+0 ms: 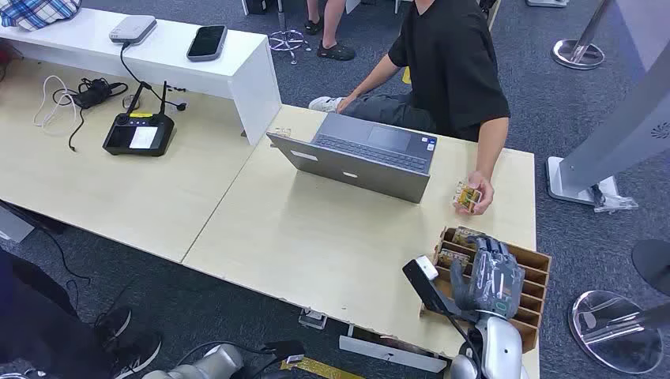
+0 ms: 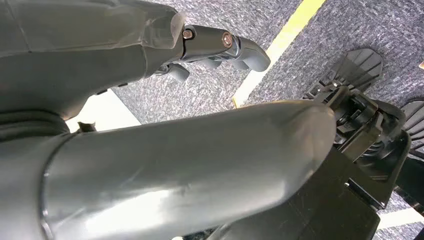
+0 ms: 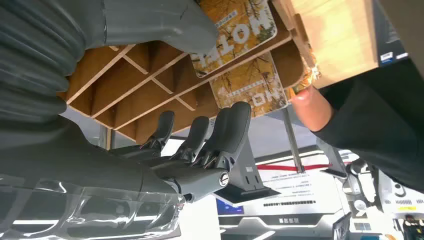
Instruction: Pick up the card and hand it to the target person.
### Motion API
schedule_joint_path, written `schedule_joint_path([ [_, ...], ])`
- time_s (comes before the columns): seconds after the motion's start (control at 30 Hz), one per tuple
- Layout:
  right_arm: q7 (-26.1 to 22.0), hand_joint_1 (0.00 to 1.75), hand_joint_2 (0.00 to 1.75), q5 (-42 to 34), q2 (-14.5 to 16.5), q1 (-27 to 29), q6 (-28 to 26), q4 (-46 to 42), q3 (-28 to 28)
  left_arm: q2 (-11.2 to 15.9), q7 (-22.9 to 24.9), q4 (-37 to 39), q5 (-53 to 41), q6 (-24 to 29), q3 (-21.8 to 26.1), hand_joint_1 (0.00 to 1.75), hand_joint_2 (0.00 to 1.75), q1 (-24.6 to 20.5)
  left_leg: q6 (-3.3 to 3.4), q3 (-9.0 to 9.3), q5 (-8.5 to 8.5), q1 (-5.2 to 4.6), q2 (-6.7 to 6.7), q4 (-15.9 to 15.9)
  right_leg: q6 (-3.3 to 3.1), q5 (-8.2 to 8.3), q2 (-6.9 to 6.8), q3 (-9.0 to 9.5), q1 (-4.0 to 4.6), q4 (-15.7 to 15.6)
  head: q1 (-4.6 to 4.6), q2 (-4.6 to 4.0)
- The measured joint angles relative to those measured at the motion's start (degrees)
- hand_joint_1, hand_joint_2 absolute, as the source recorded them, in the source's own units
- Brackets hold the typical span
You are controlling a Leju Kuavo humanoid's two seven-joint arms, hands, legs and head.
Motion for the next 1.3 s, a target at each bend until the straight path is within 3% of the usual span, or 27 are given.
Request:
schedule_joint_path([
  [0.8,1.4,0.90,1.75,3.3,-0.5,1.0,3.7,-0.5,1.7,0.1,0.0,0.0,0.1,-0.1,0.1,0.00,0.00,0.0,0.00,0.00,0.00,0.00,0.00,0.0,0.00,0.00,0.00,0.00,0.00,0.0,0.00,0.00],
  [0.97,1.3,0.98,1.75,3.5,-0.5,0.6,4.4,-0.1,2.5,0.1,0.0,0.0,0.1,0.0,0.3,0.00,0.00,0.0,0.00,0.00,0.00,0.00,0.00,0.0,0.00,0.00,0.00,0.01,0.00,0.0,0.00,0.00],
  [1.17,1.2,1.29,1.75,3.3,-0.5,0.4,4.5,0.3,3.0,0.1,0.0,0.0,0.0,0.0,0.3,0.00,0.00,0.0,0.00,0.01,0.00,0.00,0.00,0.0,0.00,0.00,0.00,0.01,0.00,0.0,0.00,0.00],
  [1.3,1.4,1.35,1.75,3.0,-0.5,0.5,4.5,0.5,3.2,0.1,0.0,0.0,-0.2,0.0,0.3,0.00,0.00,0.0,0.00,0.01,0.00,0.00,0.00,0.0,0.00,0.00,0.00,0.01,0.00,0.0,0.00,0.00],
])
